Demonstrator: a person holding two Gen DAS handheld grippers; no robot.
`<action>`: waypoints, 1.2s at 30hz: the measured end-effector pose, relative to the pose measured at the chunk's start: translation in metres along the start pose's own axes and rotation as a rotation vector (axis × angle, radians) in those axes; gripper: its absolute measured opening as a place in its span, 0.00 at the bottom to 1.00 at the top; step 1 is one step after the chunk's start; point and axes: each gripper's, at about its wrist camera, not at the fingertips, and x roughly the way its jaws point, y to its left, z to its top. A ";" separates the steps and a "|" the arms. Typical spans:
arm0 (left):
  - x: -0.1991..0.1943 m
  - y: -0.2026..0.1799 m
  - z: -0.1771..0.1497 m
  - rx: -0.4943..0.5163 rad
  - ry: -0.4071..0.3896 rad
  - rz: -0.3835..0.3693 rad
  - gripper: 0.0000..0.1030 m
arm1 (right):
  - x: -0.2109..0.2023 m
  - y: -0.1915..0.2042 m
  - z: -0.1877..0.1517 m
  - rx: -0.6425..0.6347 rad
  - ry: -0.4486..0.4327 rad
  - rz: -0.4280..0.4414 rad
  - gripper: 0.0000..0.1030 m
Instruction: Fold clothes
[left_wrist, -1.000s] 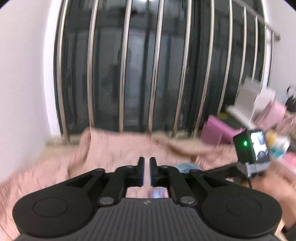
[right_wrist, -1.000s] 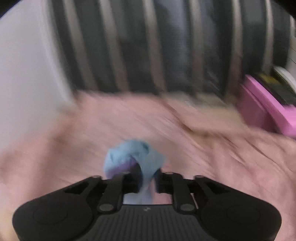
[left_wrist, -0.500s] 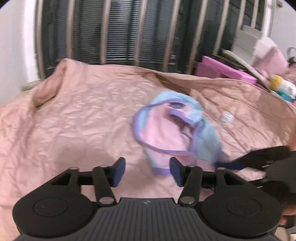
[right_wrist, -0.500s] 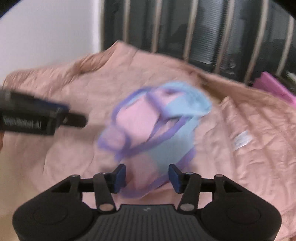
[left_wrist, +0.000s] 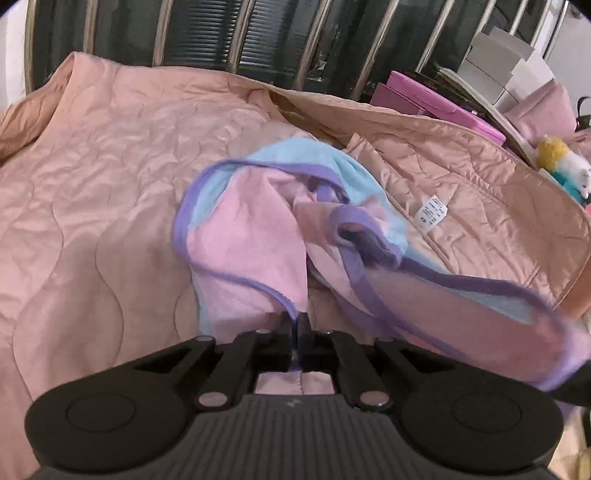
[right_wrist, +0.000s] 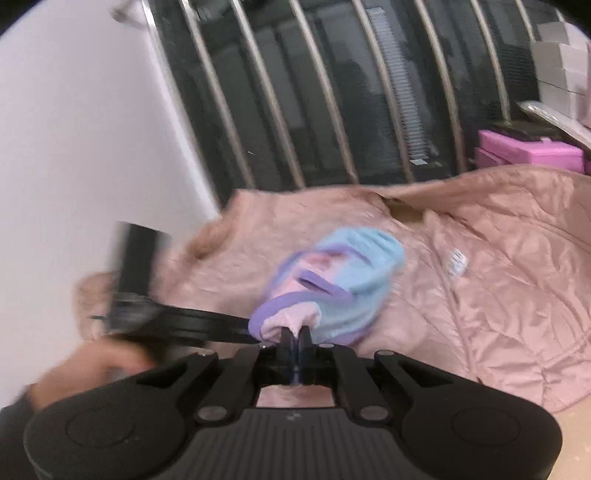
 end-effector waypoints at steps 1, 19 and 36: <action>-0.004 0.000 -0.001 0.008 -0.014 0.006 0.01 | -0.005 0.000 0.000 0.003 -0.011 0.016 0.01; -0.151 0.031 -0.012 0.007 -0.292 0.151 0.34 | -0.013 -0.006 0.006 0.023 0.002 -0.245 0.27; -0.105 -0.085 -0.098 0.377 -0.130 0.062 0.01 | -0.110 0.011 -0.111 0.009 0.004 -0.160 0.60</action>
